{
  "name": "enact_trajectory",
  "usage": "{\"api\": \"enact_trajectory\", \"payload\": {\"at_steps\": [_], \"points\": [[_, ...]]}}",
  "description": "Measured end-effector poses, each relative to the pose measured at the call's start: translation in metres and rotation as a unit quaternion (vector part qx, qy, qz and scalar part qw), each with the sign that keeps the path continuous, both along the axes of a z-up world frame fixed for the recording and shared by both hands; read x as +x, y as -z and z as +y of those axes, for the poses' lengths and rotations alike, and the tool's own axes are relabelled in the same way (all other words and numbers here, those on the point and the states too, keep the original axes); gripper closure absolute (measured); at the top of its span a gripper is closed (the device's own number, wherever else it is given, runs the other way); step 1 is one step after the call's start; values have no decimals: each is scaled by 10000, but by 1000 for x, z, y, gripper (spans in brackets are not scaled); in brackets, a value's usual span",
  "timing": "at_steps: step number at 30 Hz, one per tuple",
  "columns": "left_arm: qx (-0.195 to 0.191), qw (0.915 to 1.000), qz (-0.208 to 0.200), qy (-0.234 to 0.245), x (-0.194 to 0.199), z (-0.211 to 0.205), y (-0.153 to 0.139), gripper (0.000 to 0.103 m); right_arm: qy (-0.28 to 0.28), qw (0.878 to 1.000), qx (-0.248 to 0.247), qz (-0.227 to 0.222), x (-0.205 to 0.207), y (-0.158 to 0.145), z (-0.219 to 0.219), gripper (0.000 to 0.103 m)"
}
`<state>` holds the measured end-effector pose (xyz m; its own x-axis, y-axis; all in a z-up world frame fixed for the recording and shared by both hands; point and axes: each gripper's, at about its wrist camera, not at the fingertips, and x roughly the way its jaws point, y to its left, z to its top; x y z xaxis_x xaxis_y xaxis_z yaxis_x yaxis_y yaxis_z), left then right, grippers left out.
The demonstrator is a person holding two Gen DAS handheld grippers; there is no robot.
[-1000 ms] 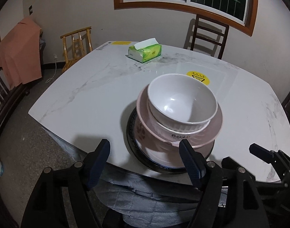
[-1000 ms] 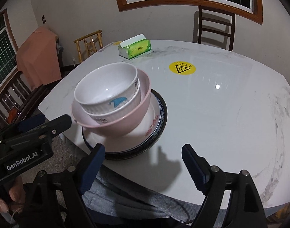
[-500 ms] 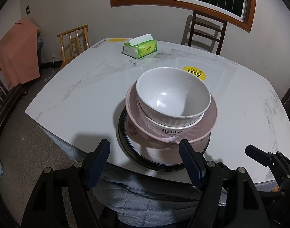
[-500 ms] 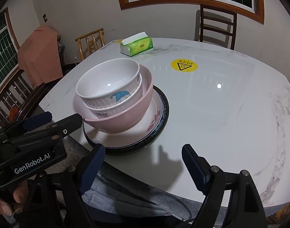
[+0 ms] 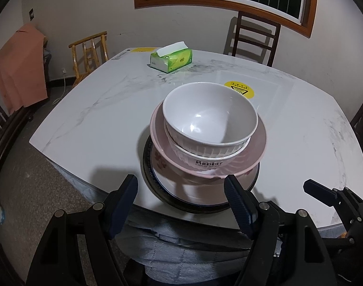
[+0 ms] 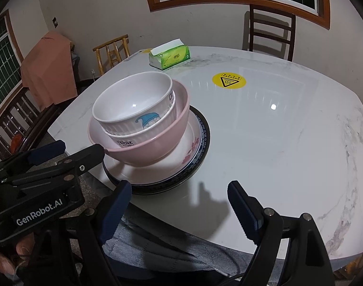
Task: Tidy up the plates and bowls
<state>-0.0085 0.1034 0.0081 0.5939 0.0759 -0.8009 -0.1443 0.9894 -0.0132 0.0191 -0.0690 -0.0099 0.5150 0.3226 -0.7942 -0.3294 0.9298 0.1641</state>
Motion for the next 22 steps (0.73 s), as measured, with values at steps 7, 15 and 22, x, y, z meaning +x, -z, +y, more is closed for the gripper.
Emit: {"api": "enact_trajectory", "payload": {"at_steps": [7, 15, 22], "points": [[-52, 10000, 5, 31, 0, 0, 1, 31, -1, 10000, -5, 5, 0, -1, 0, 18], [3, 9999, -32, 135, -1, -3, 0, 31, -13, 10000, -8, 0, 1, -1, 1, 18], [-47, 9998, -34, 164, -2, -2, -1, 31, -41, 10000, -28, -44, 1, -3, 4, 18]]}}
